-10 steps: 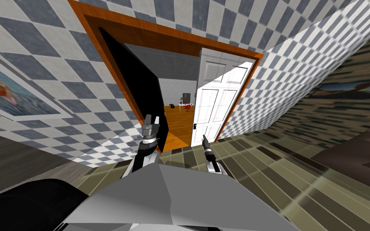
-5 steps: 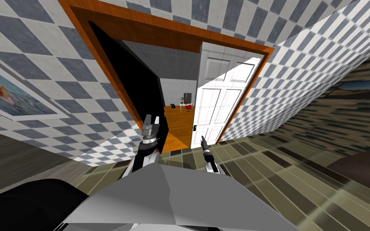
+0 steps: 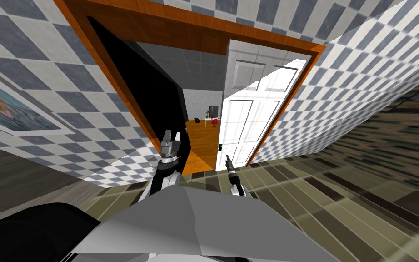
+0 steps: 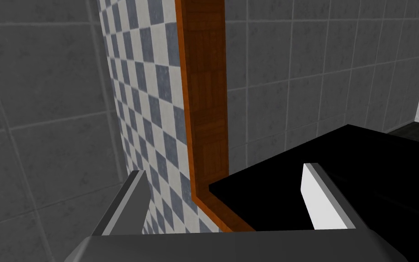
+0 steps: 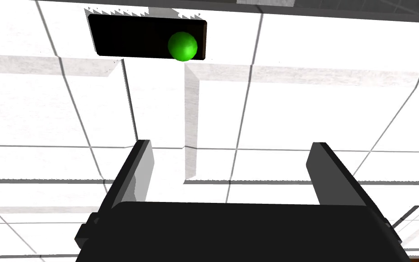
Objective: Push the door open
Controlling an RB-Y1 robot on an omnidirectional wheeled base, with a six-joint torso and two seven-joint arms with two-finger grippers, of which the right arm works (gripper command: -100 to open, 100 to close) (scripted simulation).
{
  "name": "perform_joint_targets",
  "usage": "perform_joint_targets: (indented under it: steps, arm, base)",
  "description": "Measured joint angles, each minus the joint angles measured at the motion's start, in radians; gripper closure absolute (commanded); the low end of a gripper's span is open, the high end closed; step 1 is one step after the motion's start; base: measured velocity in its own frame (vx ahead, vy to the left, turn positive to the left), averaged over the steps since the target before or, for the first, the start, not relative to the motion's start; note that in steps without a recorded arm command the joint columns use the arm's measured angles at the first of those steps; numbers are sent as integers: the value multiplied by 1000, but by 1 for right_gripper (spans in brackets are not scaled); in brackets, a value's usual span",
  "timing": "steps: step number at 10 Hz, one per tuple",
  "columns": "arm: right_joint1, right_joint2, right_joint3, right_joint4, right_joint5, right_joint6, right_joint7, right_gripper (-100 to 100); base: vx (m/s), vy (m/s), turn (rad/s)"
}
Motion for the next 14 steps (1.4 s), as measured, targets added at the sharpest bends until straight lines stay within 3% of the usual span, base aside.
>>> perform_joint_targets:
  steps: [9, 10, 12, 14]
  arm:
    - [-68, 54, 14, 182, 4, -50, 1, -100]
    - [-69, 54, 14, 184, 4, -52, 1, -100]
    - [-72, 25, 11, 180, 2, -46, 0, -100]
    - [-78, 15, 5, 193, -1, -50, 4, -100]
  base:
    - [88, -70, 43]
    - [113, 7, 20]
    - [182, 43, 27]
    - [220, 45, 23]
